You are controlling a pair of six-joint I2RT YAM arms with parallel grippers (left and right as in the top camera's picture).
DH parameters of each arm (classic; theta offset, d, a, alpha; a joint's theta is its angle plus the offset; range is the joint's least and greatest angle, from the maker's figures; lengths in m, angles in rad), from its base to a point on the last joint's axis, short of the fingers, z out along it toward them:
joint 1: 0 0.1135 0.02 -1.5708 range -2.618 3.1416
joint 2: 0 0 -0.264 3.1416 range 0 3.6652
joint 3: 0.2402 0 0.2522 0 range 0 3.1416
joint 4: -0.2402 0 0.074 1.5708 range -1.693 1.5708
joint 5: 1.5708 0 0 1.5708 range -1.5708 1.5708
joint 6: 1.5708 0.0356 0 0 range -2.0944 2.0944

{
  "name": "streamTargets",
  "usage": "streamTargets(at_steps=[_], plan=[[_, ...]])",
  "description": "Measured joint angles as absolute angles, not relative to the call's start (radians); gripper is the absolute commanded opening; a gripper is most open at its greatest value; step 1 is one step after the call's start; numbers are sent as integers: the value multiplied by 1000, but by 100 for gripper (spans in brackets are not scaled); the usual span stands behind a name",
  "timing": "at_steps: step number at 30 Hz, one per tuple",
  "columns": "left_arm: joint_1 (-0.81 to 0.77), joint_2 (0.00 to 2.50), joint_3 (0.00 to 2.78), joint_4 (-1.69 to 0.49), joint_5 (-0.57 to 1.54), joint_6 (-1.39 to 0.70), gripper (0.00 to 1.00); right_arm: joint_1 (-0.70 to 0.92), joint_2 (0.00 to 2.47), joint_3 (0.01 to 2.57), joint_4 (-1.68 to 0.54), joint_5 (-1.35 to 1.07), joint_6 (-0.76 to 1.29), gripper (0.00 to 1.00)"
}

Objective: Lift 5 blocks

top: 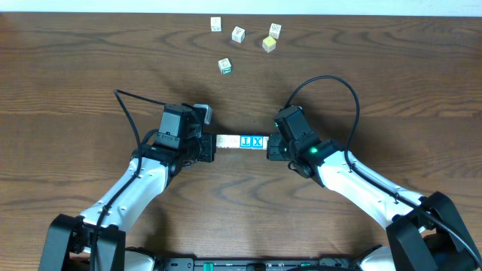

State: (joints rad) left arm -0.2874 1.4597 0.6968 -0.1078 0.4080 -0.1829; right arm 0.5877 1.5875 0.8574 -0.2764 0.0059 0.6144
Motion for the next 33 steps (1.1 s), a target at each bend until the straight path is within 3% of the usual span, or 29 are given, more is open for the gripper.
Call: streamTargets(at_steps=[33], plan=[[-287, 1455, 697, -112, 400, -218, 7, 588, 1514, 878, -307, 9, 598, 1]])
